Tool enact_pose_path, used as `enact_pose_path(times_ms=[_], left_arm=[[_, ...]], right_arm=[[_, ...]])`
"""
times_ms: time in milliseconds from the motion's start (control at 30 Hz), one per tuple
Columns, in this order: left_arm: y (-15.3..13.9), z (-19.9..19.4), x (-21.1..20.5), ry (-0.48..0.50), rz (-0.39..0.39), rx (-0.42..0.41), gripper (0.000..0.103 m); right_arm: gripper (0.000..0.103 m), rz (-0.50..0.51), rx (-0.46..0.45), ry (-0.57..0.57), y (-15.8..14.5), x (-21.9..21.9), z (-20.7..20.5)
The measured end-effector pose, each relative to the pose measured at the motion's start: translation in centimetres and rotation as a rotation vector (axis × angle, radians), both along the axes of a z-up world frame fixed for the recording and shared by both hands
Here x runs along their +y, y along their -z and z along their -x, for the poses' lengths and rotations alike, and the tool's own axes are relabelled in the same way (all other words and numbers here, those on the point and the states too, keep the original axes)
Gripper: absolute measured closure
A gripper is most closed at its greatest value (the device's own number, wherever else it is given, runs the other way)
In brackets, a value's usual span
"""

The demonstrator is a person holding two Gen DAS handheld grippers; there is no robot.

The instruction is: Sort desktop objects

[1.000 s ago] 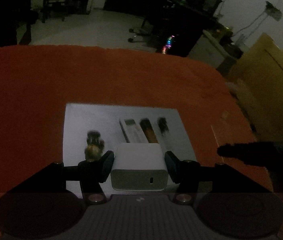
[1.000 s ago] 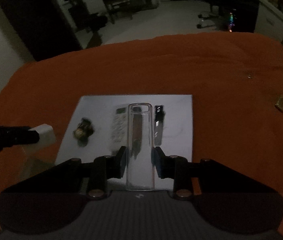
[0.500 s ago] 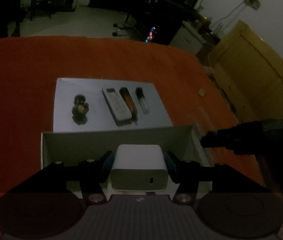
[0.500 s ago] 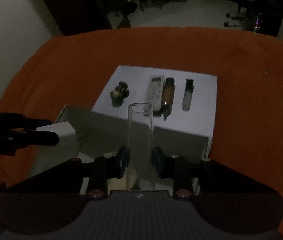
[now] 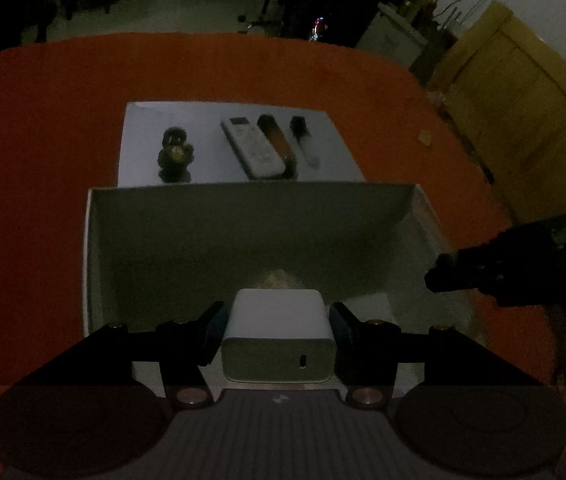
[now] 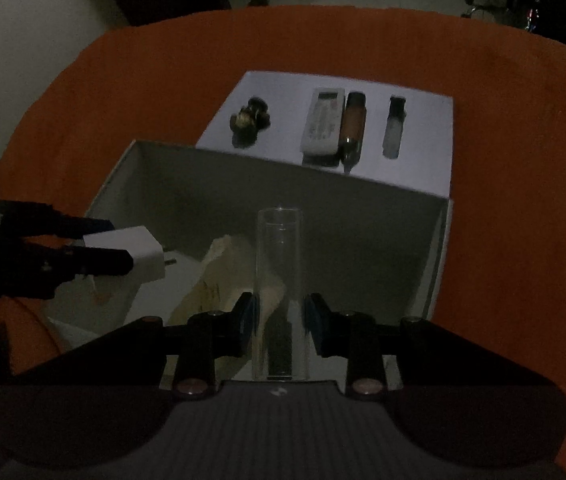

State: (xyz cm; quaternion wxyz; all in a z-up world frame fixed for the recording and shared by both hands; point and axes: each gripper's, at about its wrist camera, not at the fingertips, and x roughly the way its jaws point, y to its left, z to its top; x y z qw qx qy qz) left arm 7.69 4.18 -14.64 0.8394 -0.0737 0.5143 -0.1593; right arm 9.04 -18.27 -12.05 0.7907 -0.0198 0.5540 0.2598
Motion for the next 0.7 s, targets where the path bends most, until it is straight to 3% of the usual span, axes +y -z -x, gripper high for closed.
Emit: enact_pose_path(times_ms=[700], left_arm=[[4.5, 1.9, -0.9, 0.033, -0.069, 0.076, 0.052]], right_arm=[[0.071, 0.095, 0.138, -0.056, 6.7, 0.9, 1.7]])
